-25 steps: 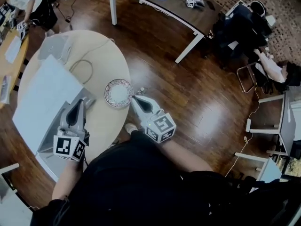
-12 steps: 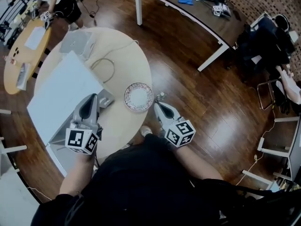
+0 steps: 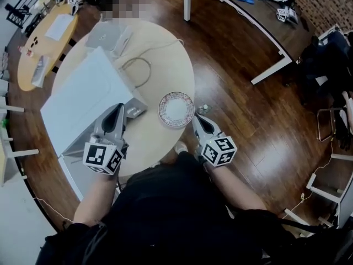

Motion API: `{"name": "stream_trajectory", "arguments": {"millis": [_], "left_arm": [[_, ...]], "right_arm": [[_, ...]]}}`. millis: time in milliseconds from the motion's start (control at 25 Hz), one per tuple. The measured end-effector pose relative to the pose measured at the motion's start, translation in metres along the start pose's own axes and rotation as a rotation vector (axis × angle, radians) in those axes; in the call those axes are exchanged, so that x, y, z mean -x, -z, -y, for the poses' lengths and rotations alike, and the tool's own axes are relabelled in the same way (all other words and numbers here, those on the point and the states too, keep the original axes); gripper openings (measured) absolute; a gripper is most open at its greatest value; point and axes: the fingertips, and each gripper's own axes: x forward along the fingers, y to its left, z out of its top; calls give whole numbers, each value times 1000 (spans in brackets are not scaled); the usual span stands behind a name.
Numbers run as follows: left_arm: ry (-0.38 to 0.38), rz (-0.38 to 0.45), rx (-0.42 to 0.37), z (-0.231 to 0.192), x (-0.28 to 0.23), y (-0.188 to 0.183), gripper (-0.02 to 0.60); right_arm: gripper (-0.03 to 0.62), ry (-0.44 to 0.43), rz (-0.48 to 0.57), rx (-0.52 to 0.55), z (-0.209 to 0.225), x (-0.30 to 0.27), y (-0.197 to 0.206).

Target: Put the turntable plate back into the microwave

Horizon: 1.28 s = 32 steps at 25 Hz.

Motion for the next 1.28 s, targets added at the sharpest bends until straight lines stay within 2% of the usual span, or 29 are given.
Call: {"name": "stream_trajectory", "arguments": {"millis": [160,520,920,1280], "left_arm": [[-3,-19,33,4,-7,-2,6],[47,-72,24,28,-28,13,6],[45,-88,50,37,-41,16,6],[53,-140,50,46,-46,31,6]], "right_arm": [[2,-18,-28,-13,4,-9,7],[2,-25,-84,0,24,-19,22],[9,-34,-125,-7,44,-28,36],[40,26,-203,21,68,-38,54]]}}
